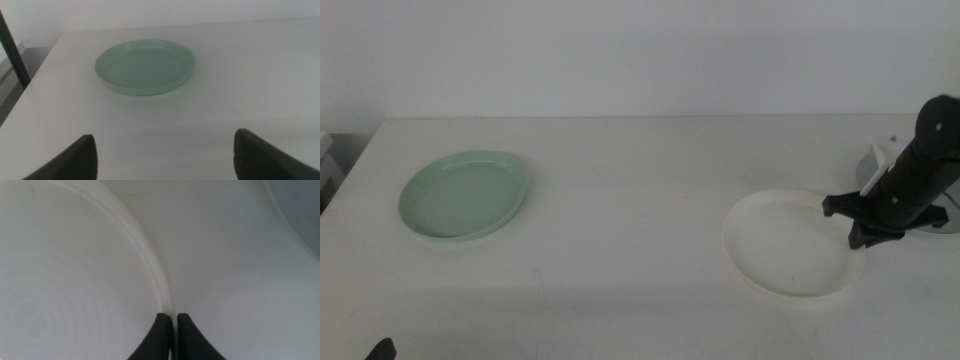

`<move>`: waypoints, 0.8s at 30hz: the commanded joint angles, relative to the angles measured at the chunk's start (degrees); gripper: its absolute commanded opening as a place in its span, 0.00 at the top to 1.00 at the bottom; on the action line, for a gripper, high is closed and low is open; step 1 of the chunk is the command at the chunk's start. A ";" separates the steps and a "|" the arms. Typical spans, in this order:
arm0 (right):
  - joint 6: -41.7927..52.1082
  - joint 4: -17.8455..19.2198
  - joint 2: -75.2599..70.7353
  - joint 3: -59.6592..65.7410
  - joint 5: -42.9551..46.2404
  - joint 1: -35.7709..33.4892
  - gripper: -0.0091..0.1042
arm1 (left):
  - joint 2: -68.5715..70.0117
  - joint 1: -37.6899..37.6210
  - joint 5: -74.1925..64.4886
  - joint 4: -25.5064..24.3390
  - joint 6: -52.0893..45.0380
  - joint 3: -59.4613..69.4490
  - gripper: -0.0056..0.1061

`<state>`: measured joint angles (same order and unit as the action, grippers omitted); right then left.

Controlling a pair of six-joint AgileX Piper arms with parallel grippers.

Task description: Stack the three bowls on top of each other.

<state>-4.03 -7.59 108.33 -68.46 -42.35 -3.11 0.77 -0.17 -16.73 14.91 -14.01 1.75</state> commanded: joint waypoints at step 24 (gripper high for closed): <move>-5.49 -3.72 3.89 -28.27 -8.91 -18.73 0.93 | 0.58 -0.11 4.11 0.77 0.38 -0.29 0.01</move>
<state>-9.07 -10.94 113.60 -93.13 -51.74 -21.17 0.77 -0.17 -16.73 14.91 -14.01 1.75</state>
